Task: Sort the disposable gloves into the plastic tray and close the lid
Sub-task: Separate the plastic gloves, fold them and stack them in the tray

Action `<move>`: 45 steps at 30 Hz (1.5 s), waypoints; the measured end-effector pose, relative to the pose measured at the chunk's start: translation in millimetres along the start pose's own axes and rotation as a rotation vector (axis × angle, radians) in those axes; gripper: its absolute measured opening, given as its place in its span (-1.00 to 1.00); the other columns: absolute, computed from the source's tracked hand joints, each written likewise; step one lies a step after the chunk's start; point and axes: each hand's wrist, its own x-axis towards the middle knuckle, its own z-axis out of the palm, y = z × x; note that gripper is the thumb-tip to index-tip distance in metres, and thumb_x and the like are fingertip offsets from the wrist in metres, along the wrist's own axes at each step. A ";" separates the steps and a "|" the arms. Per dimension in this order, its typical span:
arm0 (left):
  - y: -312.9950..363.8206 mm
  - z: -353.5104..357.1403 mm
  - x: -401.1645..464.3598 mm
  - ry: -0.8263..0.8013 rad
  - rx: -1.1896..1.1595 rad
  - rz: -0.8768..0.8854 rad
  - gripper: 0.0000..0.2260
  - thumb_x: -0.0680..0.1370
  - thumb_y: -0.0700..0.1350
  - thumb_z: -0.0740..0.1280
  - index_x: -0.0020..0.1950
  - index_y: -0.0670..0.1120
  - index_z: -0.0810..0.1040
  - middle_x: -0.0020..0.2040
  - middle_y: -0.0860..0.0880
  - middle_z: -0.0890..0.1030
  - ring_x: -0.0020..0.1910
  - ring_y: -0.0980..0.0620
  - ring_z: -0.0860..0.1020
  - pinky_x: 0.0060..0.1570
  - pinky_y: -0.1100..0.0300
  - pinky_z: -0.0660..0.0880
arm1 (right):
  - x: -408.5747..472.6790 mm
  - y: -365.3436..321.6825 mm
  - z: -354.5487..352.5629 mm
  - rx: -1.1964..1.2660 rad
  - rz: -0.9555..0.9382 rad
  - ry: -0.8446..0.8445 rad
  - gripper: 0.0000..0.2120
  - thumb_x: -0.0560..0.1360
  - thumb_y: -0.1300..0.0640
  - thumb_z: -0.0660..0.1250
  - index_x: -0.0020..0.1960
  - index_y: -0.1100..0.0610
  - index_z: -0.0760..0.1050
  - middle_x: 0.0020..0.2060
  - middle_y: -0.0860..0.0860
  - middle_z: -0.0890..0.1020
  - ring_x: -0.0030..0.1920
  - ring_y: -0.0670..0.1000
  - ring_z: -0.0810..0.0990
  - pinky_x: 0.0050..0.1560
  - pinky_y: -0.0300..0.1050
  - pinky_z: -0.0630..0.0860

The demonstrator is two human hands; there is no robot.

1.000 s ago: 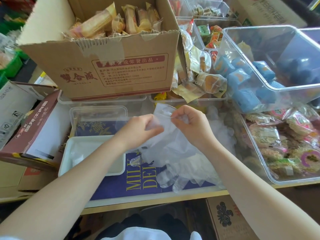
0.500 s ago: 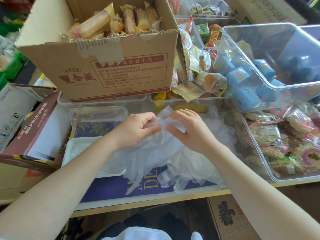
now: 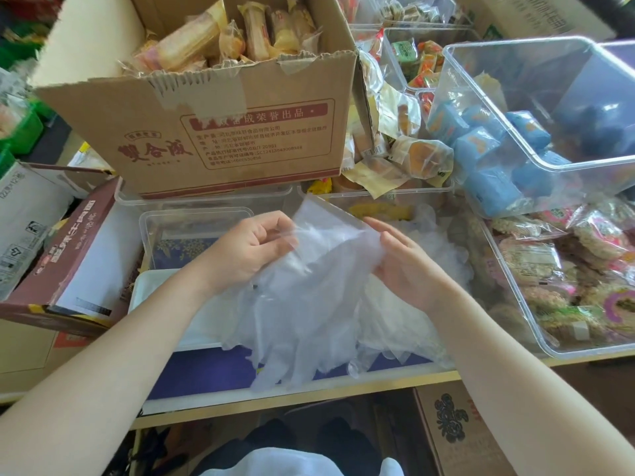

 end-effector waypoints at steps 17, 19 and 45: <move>-32.5 5.6 12.2 0.232 -0.073 -0.263 -0.89 0.53 -0.09 0.33 -0.12 -0.12 0.52 -0.24 -0.03 0.62 -0.22 0.01 0.52 -0.11 0.11 0.39 | 3.1 4.8 17.3 -0.514 0.049 -0.055 -0.83 0.52 0.34 0.27 -0.13 0.15 0.60 -0.29 -0.01 0.65 -0.31 -0.07 0.55 -0.24 -0.25 0.48; -32.4 11.2 16.1 0.309 -0.038 -0.228 -0.87 0.57 -0.12 0.29 -0.18 -0.03 0.54 -0.34 0.10 0.58 -0.31 0.13 0.49 -0.19 0.22 0.41 | 3.1 5.9 16.6 -0.555 0.018 -0.048 -0.80 0.49 0.39 0.29 -0.13 0.14 0.60 -0.22 0.05 0.66 -0.22 0.03 0.58 -0.10 -0.13 0.51; -38.7 4.3 -5.4 0.024 -0.691 -0.232 -0.39 0.22 0.32 0.48 0.13 -0.03 0.63 0.05 -0.03 0.65 0.04 0.02 0.61 0.01 0.13 0.53 | 1.7 -5.1 25.0 -0.261 -0.076 0.297 -0.76 0.55 0.21 0.27 -0.29 0.21 0.50 -0.54 -0.05 0.55 -0.54 -0.11 0.44 -0.48 -0.27 0.34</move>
